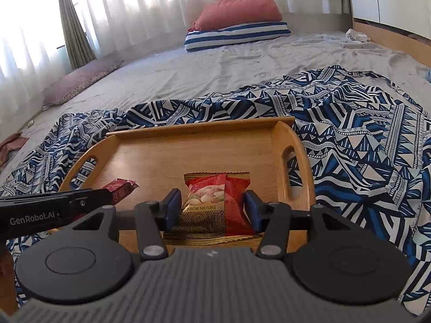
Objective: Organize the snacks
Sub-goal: 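Carry the red bar in the left tool while the right tool carries the nut bag over the tray, then open the left tool onto the tray while the right tool releases the nut bag beside it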
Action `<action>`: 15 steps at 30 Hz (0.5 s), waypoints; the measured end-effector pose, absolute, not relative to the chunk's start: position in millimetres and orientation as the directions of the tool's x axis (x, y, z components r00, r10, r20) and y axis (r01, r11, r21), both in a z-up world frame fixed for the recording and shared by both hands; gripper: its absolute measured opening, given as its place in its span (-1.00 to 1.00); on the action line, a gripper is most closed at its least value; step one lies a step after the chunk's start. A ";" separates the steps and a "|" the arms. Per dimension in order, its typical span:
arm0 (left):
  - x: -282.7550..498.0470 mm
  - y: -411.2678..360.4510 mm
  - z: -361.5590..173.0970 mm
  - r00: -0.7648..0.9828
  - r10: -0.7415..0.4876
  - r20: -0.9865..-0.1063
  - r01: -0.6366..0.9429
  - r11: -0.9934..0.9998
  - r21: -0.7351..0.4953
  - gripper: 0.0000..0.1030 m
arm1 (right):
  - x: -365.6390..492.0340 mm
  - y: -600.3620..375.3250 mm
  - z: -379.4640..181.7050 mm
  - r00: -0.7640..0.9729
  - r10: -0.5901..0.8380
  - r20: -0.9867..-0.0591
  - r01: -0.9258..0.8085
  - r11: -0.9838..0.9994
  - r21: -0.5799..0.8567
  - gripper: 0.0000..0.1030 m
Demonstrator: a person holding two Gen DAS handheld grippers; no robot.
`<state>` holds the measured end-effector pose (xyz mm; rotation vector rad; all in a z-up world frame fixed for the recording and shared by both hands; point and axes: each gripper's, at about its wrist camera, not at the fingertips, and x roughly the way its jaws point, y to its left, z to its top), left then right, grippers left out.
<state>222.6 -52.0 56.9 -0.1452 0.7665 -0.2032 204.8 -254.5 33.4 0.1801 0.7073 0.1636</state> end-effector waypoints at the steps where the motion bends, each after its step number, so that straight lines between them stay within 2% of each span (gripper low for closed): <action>1: 224.1 -52.6 53.6 0.698 -0.233 -0.677 0.128 0.971 -0.203 -0.54 | 205.9 -252.6 30.6 0.745 0.208 -0.634 -0.093 0.973 0.211 0.07; 15: 232.4 -63.8 31.9 0.673 -0.204 -0.711 0.127 0.979 -0.161 -0.55 | 211.0 -240.8 9.5 0.722 0.197 -0.663 -0.114 0.979 0.166 0.07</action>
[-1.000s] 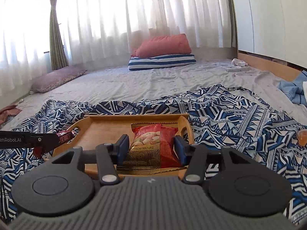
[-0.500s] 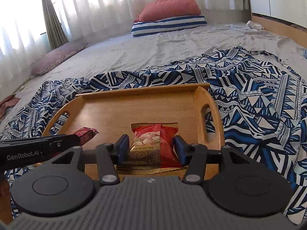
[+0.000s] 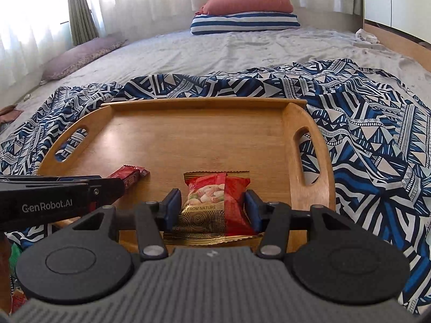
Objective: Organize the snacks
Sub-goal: 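Open the left tool onto the tray while the right tool releases the nut bag beside it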
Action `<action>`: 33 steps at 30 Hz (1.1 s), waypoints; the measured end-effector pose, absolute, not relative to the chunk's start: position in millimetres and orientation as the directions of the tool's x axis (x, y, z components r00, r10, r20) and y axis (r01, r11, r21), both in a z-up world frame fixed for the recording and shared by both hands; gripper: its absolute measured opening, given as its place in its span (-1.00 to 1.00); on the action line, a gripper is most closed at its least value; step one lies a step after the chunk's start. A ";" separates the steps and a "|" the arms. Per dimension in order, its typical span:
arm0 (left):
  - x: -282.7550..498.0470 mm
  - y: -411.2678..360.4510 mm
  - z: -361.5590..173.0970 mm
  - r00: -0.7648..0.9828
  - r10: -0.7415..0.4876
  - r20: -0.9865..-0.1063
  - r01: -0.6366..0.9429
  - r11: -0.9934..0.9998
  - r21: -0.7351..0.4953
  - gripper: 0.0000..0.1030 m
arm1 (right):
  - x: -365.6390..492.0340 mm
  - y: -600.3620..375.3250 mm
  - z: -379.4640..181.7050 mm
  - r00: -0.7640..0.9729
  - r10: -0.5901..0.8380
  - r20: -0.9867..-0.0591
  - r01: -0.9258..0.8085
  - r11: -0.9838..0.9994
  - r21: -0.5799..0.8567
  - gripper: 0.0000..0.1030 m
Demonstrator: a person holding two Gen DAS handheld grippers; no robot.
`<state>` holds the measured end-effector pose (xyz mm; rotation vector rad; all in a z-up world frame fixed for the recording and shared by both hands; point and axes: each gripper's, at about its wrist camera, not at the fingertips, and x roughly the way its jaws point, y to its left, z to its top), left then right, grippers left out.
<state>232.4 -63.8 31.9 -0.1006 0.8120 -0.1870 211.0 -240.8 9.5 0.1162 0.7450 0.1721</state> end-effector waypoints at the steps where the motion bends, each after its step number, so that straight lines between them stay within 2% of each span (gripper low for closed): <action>1: 233.1 -64.4 29.6 0.667 -0.203 -0.717 0.125 0.979 -0.161 -0.55 | 211.1 -241.1 9.2 0.721 0.198 -0.664 -0.114 0.979 0.168 0.07; 18: 232.9 -71.6 22.5 0.667 -0.180 -0.723 0.142 0.983 -0.114 -0.55 | 209.1 -234.4 2.0 0.723 0.182 -0.667 -0.148 0.983 0.108 0.07; 21: 233.8 -72.4 23.5 0.664 -0.177 -0.726 0.141 0.984 -0.111 -0.55 | 210.5 -233.4 2.3 0.720 0.182 -0.669 -0.147 0.983 0.110 0.09; 23: 233.4 -72.7 24.3 0.661 -0.179 -0.729 0.145 0.983 -0.111 -0.53 | 211.3 -234.0 3.1 0.717 0.191 -0.671 -0.149 0.981 0.121 0.18; 25: 232.3 -71.9 25.7 0.663 -0.169 -0.729 0.141 0.985 -0.099 -0.43 | 211.4 -235.5 4.3 0.714 0.196 -0.672 -0.143 0.981 0.134 0.33; 26: 232.3 -69.7 26.9 0.666 -0.162 -0.728 0.138 0.986 -0.093 -0.31 | 211.5 -236.9 4.8 0.713 0.191 -0.675 -0.132 0.982 0.138 0.35; 28: 229.8 -62.6 30.9 0.676 -0.169 -0.718 0.139 0.985 -0.101 -0.10 | 211.1 -241.7 6.1 0.713 0.172 -0.680 -0.102 0.985 0.143 0.61; 30: 224.2 -52.3 37.4 0.691 -0.188 -0.698 0.140 0.982 -0.126 0.30 | 208.0 -250.3 8.9 0.721 0.175 -0.671 -0.082 0.982 0.168 0.79; 31: 221.5 -48.3 40.6 0.696 -0.197 -0.690 0.145 0.980 -0.134 0.42 | 206.0 -254.6 10.3 0.722 0.188 -0.666 -0.082 0.979 0.187 0.84; 32: 217.5 -44.5 44.5 0.703 -0.210 -0.680 0.154 0.978 -0.143 0.66 | 203.9 -258.0 12.0 0.722 0.196 -0.664 -0.082 0.976 0.200 0.85; 33: 213.0 -41.5 48.4 0.710 -0.220 -0.669 0.163 0.975 -0.148 0.75 | 201.6 -260.2 13.8 0.721 0.201 -0.663 -0.081 0.975 0.207 0.90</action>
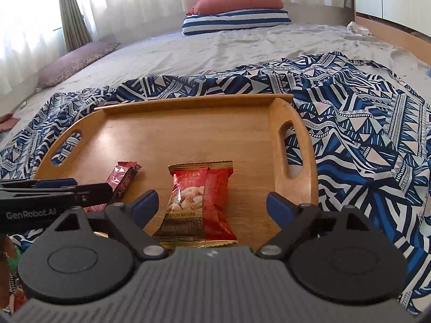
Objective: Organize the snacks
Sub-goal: 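Open the left tool onto the tray while the right tool releases the nut bag beside it, then grasp the red-and-white patterned pack with the left tool while the right tool grasps the white packet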
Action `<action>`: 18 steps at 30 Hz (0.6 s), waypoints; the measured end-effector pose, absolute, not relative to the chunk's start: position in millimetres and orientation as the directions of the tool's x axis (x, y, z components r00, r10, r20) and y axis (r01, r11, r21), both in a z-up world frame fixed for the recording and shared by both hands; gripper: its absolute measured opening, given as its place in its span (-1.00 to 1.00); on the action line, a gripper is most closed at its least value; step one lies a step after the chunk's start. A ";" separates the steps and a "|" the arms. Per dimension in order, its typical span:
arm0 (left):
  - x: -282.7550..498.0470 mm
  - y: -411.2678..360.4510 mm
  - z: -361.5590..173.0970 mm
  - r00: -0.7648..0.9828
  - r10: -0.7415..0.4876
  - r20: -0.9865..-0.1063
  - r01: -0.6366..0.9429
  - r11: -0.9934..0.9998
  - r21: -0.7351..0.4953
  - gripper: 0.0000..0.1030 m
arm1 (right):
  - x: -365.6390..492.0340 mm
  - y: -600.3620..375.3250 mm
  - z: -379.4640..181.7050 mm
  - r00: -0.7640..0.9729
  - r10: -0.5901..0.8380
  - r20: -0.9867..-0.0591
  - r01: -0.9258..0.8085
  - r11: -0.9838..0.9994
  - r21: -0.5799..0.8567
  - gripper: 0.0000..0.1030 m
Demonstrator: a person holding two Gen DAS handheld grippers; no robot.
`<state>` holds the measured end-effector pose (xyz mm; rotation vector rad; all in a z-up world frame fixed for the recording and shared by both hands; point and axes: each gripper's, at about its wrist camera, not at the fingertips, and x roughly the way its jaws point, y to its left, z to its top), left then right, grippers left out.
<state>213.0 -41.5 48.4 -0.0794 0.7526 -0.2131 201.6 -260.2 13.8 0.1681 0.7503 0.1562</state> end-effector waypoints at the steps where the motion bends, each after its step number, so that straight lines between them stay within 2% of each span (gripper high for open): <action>1: 207.6 -39.2 52.4 0.717 -0.227 -0.659 0.173 0.974 -0.148 0.75 | 198.6 -261.7 15.6 0.724 0.204 -0.659 -0.083 0.974 0.210 0.95; 9: 157.0 -33.7 79.5 0.789 -0.206 -0.580 0.205 0.976 -0.069 0.96 | 163.8 -259.1 35.1 0.763 0.216 -0.609 -0.134 0.975 0.179 1.00; 18: 92.1 -30.3 85.2 0.837 -0.211 -0.506 0.245 0.970 0.000 0.99 | 116.8 -255.1 44.8 0.798 0.239 -0.554 -0.180 0.971 0.161 1.00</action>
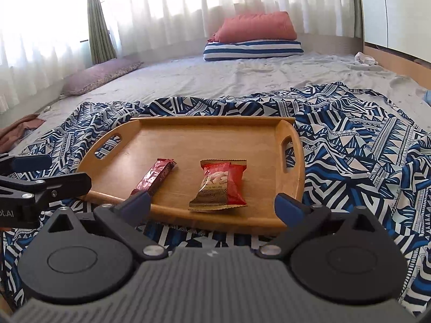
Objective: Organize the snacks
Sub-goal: 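Grasp the red-and-white patterned pack with the left tool while the right tool grasps the white packet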
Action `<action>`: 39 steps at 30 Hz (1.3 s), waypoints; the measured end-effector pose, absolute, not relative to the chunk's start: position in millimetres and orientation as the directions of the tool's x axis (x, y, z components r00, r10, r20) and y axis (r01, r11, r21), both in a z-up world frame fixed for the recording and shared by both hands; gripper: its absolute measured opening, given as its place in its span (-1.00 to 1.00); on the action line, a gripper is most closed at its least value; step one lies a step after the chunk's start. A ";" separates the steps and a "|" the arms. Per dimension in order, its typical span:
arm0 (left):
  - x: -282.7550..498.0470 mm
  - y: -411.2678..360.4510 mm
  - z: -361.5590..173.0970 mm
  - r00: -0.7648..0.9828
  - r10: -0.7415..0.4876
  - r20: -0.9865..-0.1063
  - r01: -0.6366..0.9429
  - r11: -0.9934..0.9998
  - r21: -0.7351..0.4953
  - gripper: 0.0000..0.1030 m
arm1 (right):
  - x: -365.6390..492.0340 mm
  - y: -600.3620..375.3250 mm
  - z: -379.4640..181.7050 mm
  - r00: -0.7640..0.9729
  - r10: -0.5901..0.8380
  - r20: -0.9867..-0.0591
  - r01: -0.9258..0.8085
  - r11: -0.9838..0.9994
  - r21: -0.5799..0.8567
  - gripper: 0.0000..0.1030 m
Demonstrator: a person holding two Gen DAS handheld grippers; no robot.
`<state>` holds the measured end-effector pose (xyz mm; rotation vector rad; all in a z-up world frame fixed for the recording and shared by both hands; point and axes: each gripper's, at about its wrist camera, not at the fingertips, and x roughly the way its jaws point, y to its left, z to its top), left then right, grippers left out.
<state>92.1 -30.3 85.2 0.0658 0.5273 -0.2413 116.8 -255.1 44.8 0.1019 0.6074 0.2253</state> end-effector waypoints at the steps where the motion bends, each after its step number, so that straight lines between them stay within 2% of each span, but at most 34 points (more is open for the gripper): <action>1: 86.9 -30.5 84.6 0.838 -0.211 -0.503 0.244 0.970 0.001 0.99 | 111.7 -254.2 44.5 0.801 0.240 -0.549 -0.184 0.971 0.155 1.00; 14: 19.2 -21.1 73.9 0.856 -0.189 -0.481 0.219 0.976 0.005 0.99 | 55.9 -240.1 33.7 0.827 0.246 -0.505 -0.235 0.968 0.088 1.00; 25: 2.9 -13.9 47.6 0.838 -0.140 -0.527 0.164 0.986 -0.002 0.98 | 30.7 -237.8 13.2 0.838 0.212 -0.503 -0.199 0.977 0.082 1.00; 26: 2.5 -13.3 46.1 0.836 -0.143 -0.530 0.164 0.986 -0.006 0.93 | 29.2 -237.3 11.3 0.837 0.210 -0.505 -0.198 0.977 0.078 1.00; 28: 1.9 -12.5 44.1 0.825 -0.158 -0.542 0.173 0.985 -0.023 0.67 | 26.0 -235.9 7.7 0.838 0.203 -0.507 -0.197 0.978 0.067 1.00; 30: 1.4 -13.7 42.5 0.815 -0.172 -0.553 0.183 0.982 -0.036 0.14 | 23.4 -234.7 4.0 0.835 0.198 -0.513 -0.197 0.979 0.057 1.00; 32: 2.4 -17.4 40.5 0.805 -0.178 -0.565 0.193 0.981 -0.035 -0.12 | 22.5 -233.7 1.0 0.830 0.200 -0.521 -0.200 0.978 0.056 1.00; 33: 3.4 -19.4 39.3 0.801 -0.182 -0.571 0.200 0.979 -0.031 -0.19 | 22.2 -233.1 -0.6 0.826 0.201 -0.526 -0.202 0.978 0.057 1.00; 39: 12.0 -28.5 32.4 0.806 -0.131 -0.577 0.163 0.987 0.003 -0.20 | 21.8 -230.3 -5.3 0.828 0.179 -0.532 -0.184 0.982 0.044 1.00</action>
